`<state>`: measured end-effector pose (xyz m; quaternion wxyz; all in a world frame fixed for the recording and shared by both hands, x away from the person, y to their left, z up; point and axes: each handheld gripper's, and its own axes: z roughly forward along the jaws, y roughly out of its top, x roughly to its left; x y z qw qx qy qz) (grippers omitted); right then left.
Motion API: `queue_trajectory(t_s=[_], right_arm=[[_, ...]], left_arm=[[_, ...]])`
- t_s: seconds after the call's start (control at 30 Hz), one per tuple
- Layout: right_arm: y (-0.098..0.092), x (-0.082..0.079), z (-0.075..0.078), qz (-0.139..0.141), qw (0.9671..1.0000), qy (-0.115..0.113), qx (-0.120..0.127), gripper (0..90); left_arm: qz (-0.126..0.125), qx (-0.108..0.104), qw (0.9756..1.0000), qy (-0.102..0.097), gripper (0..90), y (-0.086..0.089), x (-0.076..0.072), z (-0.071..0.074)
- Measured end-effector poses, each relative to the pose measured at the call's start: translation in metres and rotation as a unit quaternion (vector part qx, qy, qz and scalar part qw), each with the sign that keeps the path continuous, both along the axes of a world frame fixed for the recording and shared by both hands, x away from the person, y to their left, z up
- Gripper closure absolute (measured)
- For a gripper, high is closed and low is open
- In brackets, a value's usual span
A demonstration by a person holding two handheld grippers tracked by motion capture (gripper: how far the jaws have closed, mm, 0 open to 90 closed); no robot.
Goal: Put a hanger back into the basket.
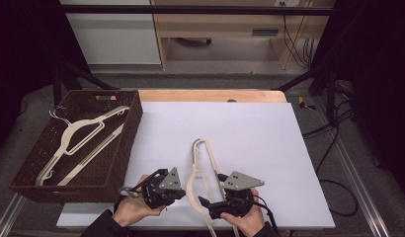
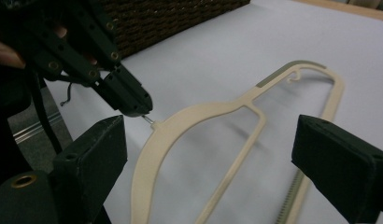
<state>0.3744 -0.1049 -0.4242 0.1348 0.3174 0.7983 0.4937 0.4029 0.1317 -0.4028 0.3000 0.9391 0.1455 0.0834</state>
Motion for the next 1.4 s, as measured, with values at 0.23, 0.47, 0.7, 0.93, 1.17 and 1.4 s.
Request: queue_trajectory(t_s=[0.23, 0.47, 0.7, 0.93, 1.17, 1.4], right_arm=[[0.019, -0.002, -0.015, 0.016, 0.9992, 0.023, -0.028, 15.7], [0.031, -0.006, -0.025, 0.024, 0.9975, 0.039, -0.054, 29.9], [0.042, -0.008, -0.034, 0.031, 0.9944, 0.041, -0.093, 46.9], [0.046, -0.009, -0.038, 0.037, 0.9929, 0.051, -0.101, 68.1], [0.045, -0.009, -0.037, 0.030, 0.9923, 0.053, -0.108, 70.2], [0.037, -0.007, -0.030, 0.018, 0.9927, 0.049, -0.109, 72.4]], left_arm=[[-0.002, -0.003, 1.0000, -0.003, 88.8, 0.000, 0.000, 0.002], [-0.001, -0.009, 1.0000, 0.000, 88.9, -0.001, 0.000, 0.002], [0.001, -0.014, 0.9999, 0.002, 88.8, 0.000, 0.000, 0.002], [0.005, -0.024, 0.9996, 0.010, 88.8, 0.001, 0.002, -0.001], [0.009, -0.034, 0.9994, 0.005, 86.6, 0.002, 0.002, 0.001], [0.065, -0.141, 0.9876, -0.022, 52.3, 0.025, 0.003, 0.022]])
